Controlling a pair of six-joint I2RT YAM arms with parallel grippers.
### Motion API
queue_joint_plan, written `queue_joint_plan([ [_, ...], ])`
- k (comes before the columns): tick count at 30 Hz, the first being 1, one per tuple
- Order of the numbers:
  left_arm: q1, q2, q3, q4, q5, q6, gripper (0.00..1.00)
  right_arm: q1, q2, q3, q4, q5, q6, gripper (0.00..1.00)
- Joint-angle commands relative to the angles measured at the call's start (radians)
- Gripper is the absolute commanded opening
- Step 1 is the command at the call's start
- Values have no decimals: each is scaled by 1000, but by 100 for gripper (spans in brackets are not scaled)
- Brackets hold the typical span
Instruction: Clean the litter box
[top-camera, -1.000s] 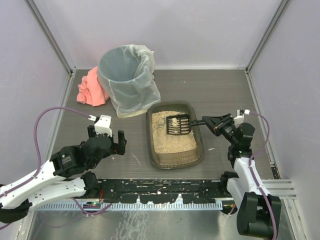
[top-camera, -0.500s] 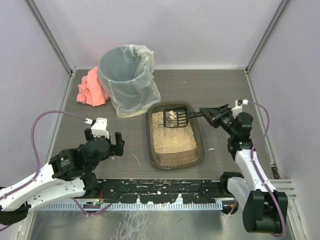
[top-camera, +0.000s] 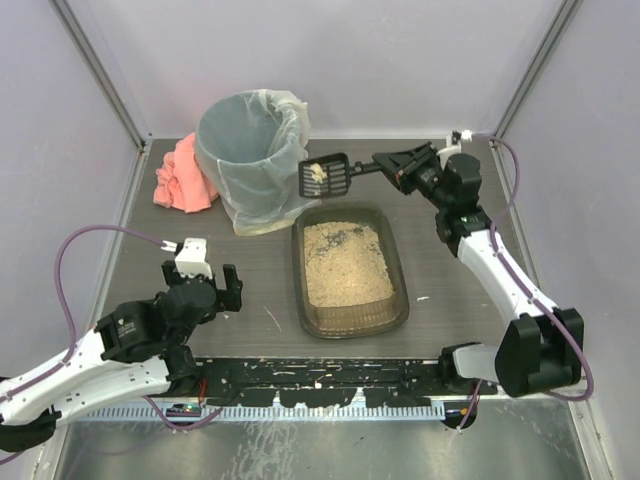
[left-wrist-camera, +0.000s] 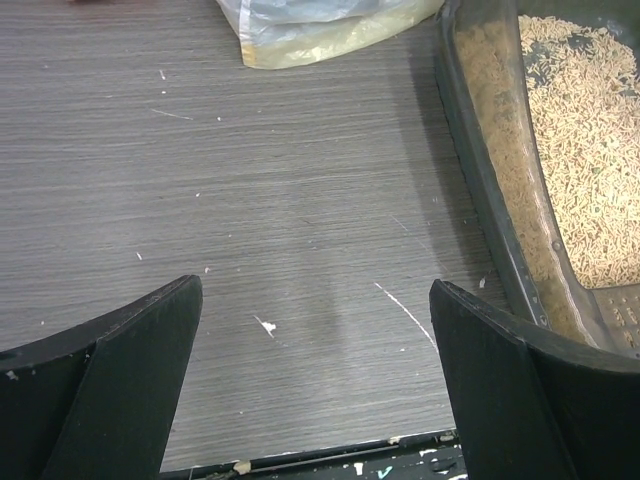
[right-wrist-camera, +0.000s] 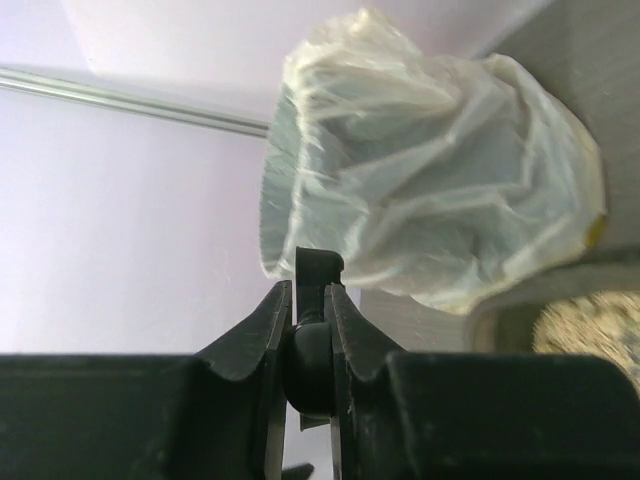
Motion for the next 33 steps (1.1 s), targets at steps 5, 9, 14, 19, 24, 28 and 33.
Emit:
queue_joint_plan([
  [5,2,-37,53,-5,-94,15,98,79,239,455,-20,117,-32,1],
  [9,2,-46,21,-16,-99,-7,98,109,401,686,-59,141,-174,1],
  [14,2,-50,19,-22,-104,-11,98,136,588,955,-136,129,-277,1],
  [19,2,-63,13,-20,-96,-12,98,192,701,1107,-146,163,-411,1],
  [24,1,-82,10,-20,-93,-13,98,247,760,1196,-138,187,-586,1],
  [28,2,-86,8,-18,-92,-12,98,284,771,1224,-143,198,-747,1],
  [33,1,-70,11,-15,-86,-9,98,338,760,1232,-156,207,-947,1],
])
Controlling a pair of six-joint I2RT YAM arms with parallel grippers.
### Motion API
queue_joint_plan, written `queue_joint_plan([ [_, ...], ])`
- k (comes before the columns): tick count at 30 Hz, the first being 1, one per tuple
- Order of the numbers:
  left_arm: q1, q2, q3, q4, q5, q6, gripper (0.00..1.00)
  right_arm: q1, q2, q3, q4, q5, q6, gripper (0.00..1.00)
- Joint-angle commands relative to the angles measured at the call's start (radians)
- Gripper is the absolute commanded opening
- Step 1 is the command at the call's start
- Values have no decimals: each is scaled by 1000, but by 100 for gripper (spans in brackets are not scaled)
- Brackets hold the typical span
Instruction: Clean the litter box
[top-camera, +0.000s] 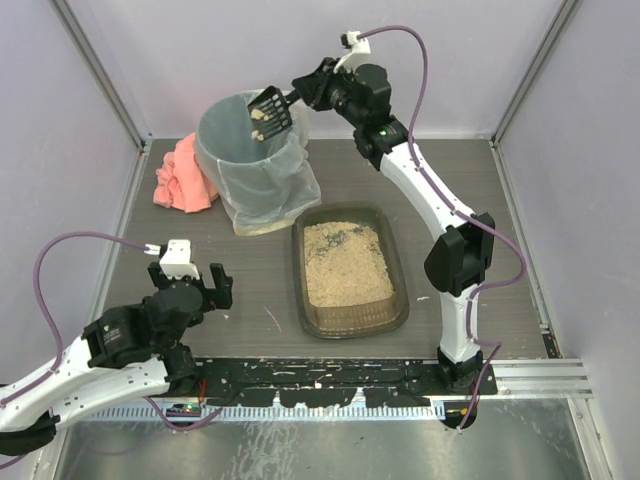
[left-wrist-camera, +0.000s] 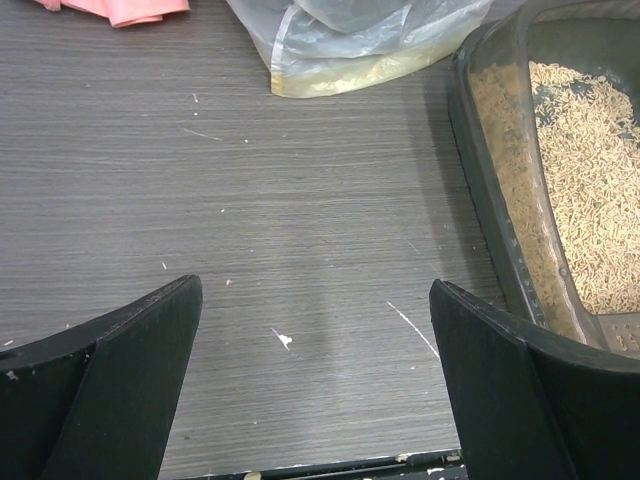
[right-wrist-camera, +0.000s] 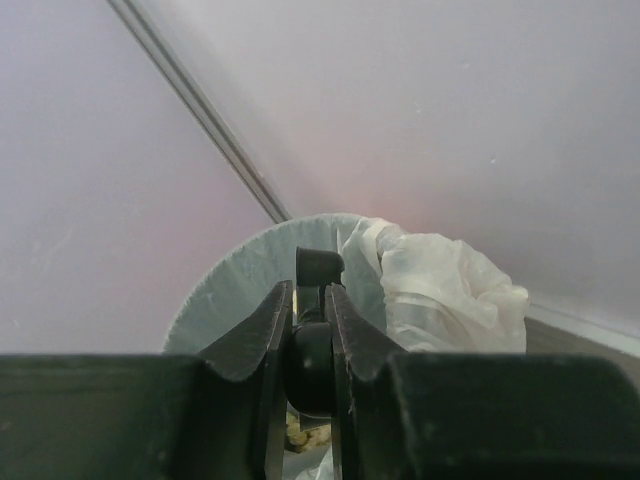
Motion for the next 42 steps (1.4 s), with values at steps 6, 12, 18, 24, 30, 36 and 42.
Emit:
queue_joint_plan([
  [6,2,28,5,15,-15,-10,98,123,-65,51,57,74,-445,1],
  [12,2,28,5,15,-10,-8,98,238,-109,49,61,182,-660,1],
  [18,1,27,6,16,-6,-8,98,290,-163,27,74,262,-720,1],
  [24,2,35,7,18,-4,-6,98,290,-276,-40,134,294,-626,1],
  [30,1,43,10,19,-5,-5,98,290,-419,-118,100,324,-559,1],
  [36,2,55,12,27,1,-4,98,245,-659,-387,90,364,-487,2],
  [42,2,89,19,54,23,2,98,216,-877,-629,-34,458,-394,5],
])
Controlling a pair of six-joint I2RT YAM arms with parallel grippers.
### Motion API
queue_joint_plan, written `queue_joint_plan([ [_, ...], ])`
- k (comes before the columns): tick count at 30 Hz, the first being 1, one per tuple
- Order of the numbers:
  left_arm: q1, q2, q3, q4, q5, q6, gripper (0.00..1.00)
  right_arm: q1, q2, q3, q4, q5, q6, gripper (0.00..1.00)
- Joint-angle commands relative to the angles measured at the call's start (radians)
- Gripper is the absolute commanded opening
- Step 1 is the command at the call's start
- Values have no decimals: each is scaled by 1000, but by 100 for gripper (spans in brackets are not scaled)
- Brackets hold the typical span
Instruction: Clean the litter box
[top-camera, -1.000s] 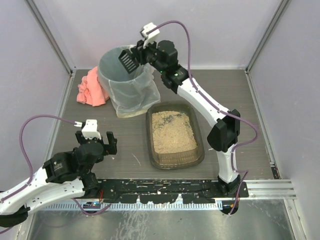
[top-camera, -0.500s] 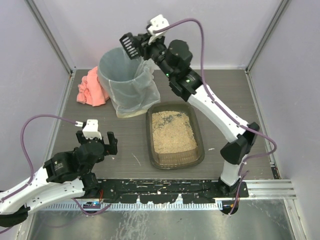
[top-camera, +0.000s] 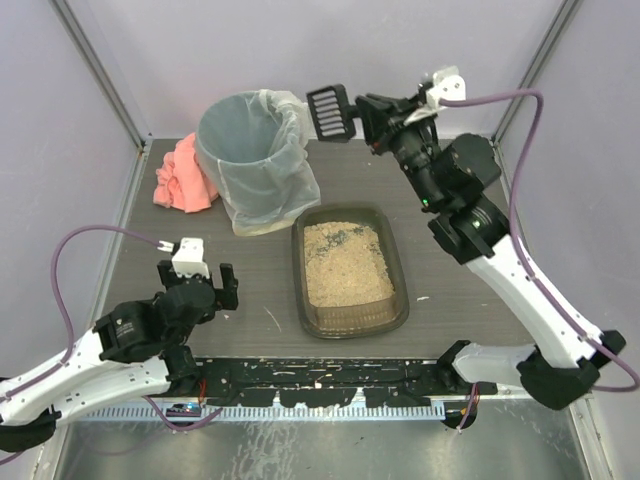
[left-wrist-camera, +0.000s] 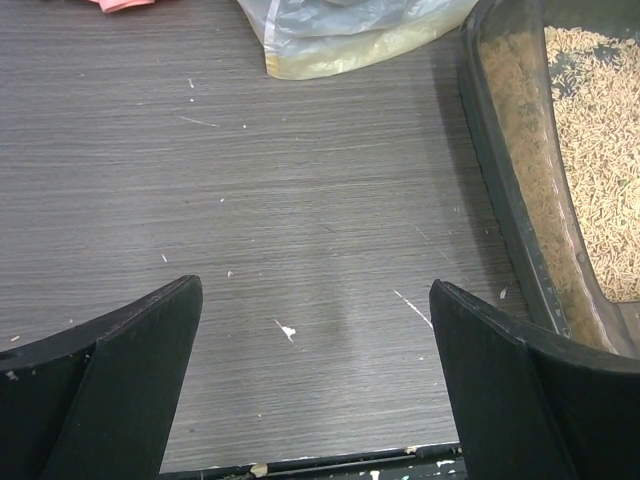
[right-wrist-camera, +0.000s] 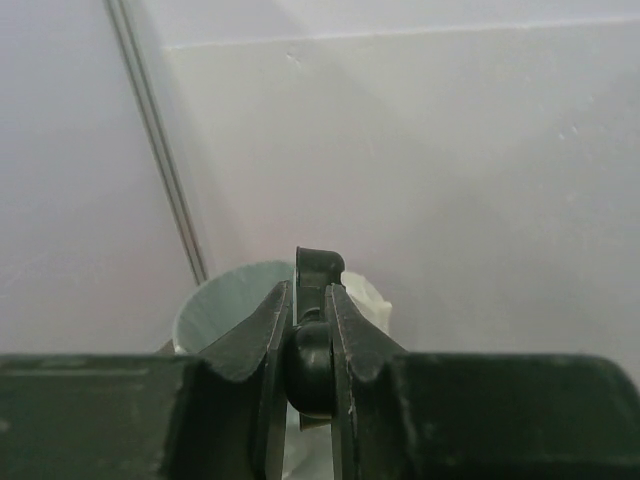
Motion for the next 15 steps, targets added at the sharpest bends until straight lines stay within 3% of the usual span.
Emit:
queue_joint_plan([
  [1,2,32,20,64,13,4,98,-10,-131,-141,-88,126,101,4],
  [8,2,147,34,206,77,67,98,-9,-285,-340,-260,240,264,1],
  [12,1,285,71,275,117,99,100,-9,-295,-396,-352,243,375,1],
  [15,2,364,77,395,183,152,96,-12,-279,-439,-375,245,421,1],
])
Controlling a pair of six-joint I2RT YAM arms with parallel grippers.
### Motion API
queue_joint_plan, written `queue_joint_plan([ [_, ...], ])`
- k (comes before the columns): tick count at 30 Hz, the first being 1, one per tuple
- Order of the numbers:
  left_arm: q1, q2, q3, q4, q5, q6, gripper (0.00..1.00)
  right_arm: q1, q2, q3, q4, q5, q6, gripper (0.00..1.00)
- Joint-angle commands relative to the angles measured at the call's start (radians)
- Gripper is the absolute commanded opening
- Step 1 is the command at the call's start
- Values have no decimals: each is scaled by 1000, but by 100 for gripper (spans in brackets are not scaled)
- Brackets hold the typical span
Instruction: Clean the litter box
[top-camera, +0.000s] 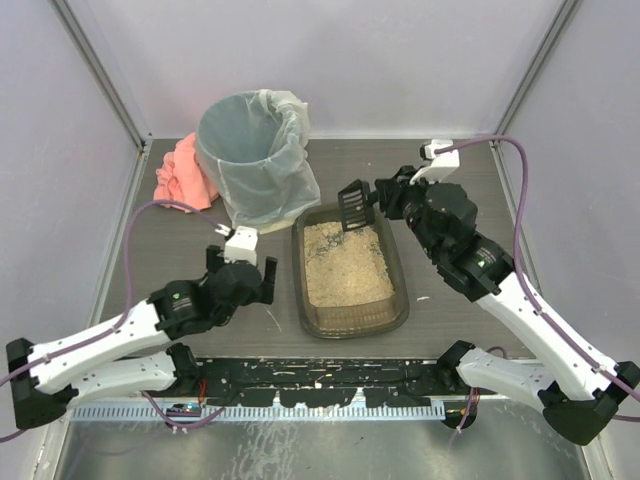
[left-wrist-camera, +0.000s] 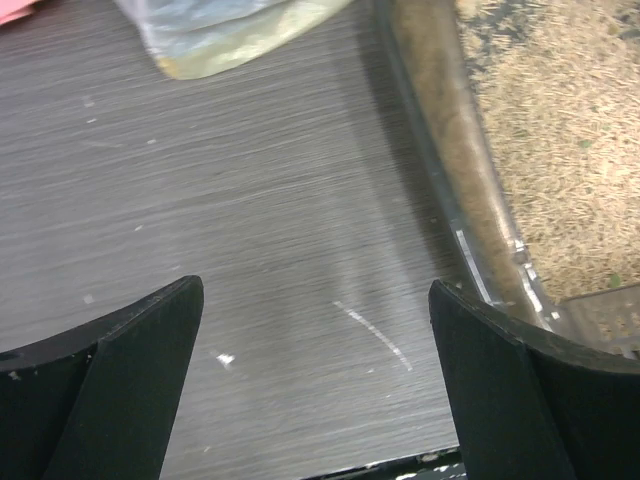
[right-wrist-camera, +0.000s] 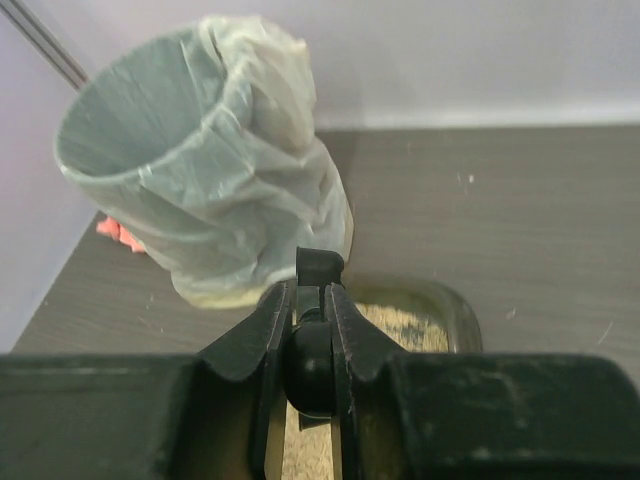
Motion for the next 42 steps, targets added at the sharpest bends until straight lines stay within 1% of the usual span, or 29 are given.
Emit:
queue_joint_plan([
  [1,2,95,35,248,101,88,93,-1,9,-45,-46,37,132,1],
  [3,2,129,11,344,134,100,89,-13,31,-67,-47,33,159,1],
  [5,1,161,-11,427,158,99,82,-50,58,-91,-32,-9,189,1],
  [6,2,182,-19,458,172,92,80,-70,73,-100,-20,-36,206,1],
  [9,2,260,-14,505,206,64,75,-123,113,-127,21,-97,252,1],
  [13,2,345,0,559,222,44,71,-160,185,-135,52,-93,286,1],
  [17,1,421,28,567,215,34,68,-168,262,-126,75,-63,299,1],
  [23,2,514,26,606,239,33,65,-169,361,-111,109,15,300,1],
  [25,1,539,31,610,243,34,62,-169,379,-116,135,24,304,1],
  [29,2,582,42,612,254,39,52,-169,416,-101,154,51,293,1],
  [33,2,596,39,610,254,38,46,-169,434,-122,206,58,280,1],
  [37,2,598,34,606,254,39,42,-169,451,-153,276,26,255,1],
  [42,2,599,30,592,249,44,40,-169,466,-209,376,-88,235,1],
])
